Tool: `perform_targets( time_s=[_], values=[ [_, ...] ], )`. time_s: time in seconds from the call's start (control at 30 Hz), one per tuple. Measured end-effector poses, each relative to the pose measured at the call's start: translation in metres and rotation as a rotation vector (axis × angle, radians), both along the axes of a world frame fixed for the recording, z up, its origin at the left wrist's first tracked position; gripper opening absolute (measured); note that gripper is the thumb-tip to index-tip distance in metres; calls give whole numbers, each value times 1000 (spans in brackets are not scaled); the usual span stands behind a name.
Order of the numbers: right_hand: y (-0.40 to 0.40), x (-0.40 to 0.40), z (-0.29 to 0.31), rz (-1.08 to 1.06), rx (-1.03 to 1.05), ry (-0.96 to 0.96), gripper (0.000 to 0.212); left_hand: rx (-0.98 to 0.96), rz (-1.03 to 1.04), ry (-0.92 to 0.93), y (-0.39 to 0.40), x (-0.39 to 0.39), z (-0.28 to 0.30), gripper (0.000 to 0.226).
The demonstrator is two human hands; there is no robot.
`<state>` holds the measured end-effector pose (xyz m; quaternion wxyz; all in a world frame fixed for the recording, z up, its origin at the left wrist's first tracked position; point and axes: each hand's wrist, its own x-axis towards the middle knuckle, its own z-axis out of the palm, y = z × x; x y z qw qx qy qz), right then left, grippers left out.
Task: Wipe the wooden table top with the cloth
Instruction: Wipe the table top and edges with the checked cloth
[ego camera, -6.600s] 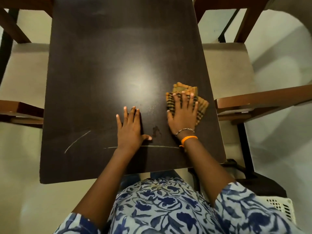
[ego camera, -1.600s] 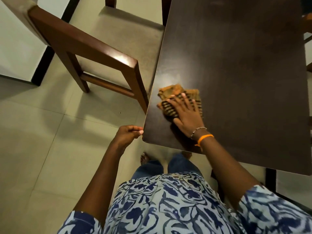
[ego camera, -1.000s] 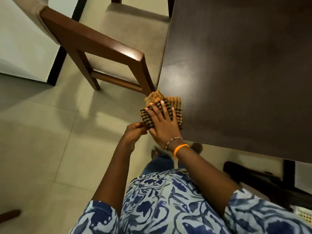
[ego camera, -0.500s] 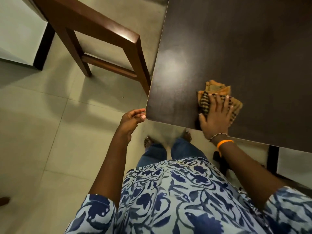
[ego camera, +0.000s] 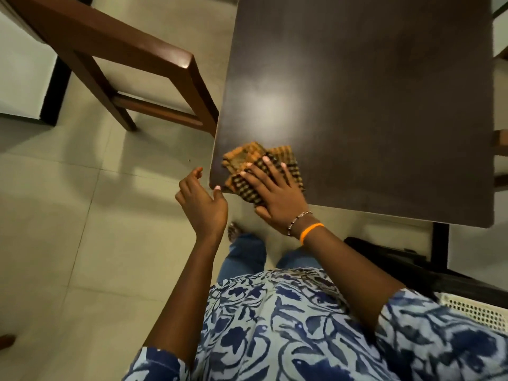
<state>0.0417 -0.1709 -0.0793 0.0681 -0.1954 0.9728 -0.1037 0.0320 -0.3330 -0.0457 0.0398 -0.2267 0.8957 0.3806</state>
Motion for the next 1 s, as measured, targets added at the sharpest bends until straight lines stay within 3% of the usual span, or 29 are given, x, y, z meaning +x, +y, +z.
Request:
perform_targets(
  time_s=[0.13,0.4,0.6,0.63,0.83,1.0],
  values=[
    [93,41,6,-195,37,-18,74,-143,-210,-37,35,5,7,58],
    [269,128,32,-852,78,-205,86,-268,-398,-84,63,28,15,58],
    [219,115,20,-996,16,-184,82,-247,-493,-65,94,42,16,59],
    [214,120,21,-963,9,-185,81,-247,-525,-48,118,52,16,62],
    [55,53,14,-272,-83,-187,67,-264,-414,-4,111,46,16,72],
    [105,64,7,-153,-40,-98,66,-311,-505,-5,140,63,19,66]
  ],
)
